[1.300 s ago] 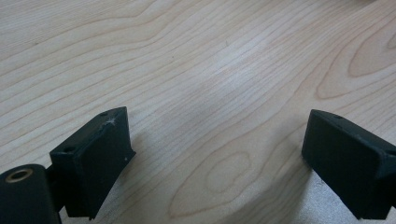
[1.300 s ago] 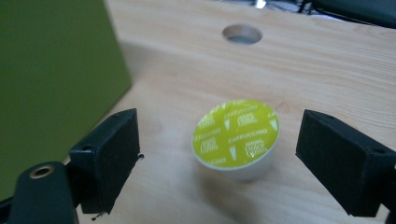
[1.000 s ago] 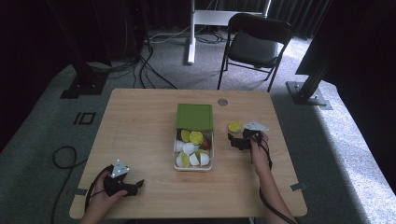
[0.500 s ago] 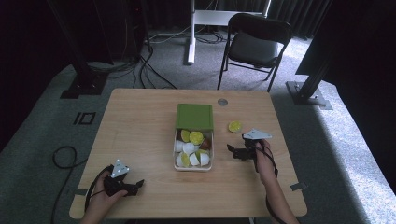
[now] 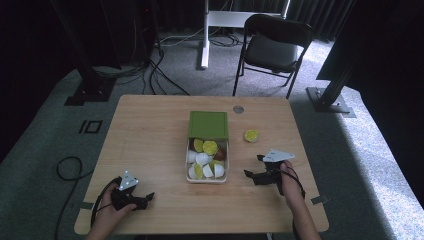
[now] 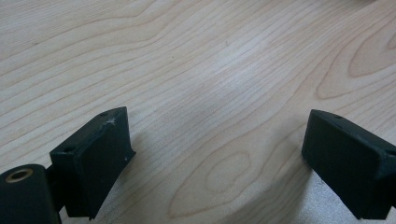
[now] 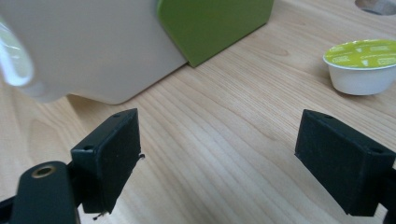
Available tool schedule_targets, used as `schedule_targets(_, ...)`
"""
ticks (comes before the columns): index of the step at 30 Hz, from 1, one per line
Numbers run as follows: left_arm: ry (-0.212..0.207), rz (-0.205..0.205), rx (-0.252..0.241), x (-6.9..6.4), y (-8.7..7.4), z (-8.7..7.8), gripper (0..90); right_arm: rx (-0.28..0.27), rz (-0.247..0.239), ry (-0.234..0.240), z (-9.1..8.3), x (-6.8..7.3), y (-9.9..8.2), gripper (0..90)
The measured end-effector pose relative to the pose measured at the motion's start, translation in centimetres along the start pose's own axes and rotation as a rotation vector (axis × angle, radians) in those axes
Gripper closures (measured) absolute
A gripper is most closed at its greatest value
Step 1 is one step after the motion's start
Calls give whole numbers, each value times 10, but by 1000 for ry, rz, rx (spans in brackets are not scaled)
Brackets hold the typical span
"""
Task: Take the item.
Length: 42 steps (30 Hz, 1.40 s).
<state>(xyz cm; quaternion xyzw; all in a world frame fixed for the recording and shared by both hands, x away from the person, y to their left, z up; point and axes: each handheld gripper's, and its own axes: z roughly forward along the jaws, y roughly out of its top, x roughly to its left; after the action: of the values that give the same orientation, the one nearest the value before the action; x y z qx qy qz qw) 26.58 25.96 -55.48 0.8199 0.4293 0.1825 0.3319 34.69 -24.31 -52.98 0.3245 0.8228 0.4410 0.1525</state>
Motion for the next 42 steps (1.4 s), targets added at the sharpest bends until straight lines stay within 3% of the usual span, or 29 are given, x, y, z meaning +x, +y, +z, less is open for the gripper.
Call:
schedule_targets(11, 0, 0, 0, 0, 0, 0, 92, 44, -13, 27, -16, -4, -23, 148)
schedule_targets(15, 0, 0, 0, 0, 0, 0, 92, 60, -29, 31, -21, -4, -26, 193)
schedule_targets(19, 0, -1, 0, 0, 0, 0, 92, 83, -72, 72, -24, -2, -29, 193)
schedule_targets(25, 0, 0, 0, 0, 0, 0, 93, 140, -179, 157, -28, 2, -35, 176)
schedule_targets(32, 0, 0, 1, 0, 0, 0, 93, 168, -234, 204, -30, 3, -40, 176)
schedule_targets(39, 0, 0, 0, 0, 0, 0, 92, 204, -244, 235, -29, 2, -48, 176)
schedule_targets(42, 0, -1, 0, 0, 0, 0, 93, 198, -225, 242, -30, 1, -51, 159)
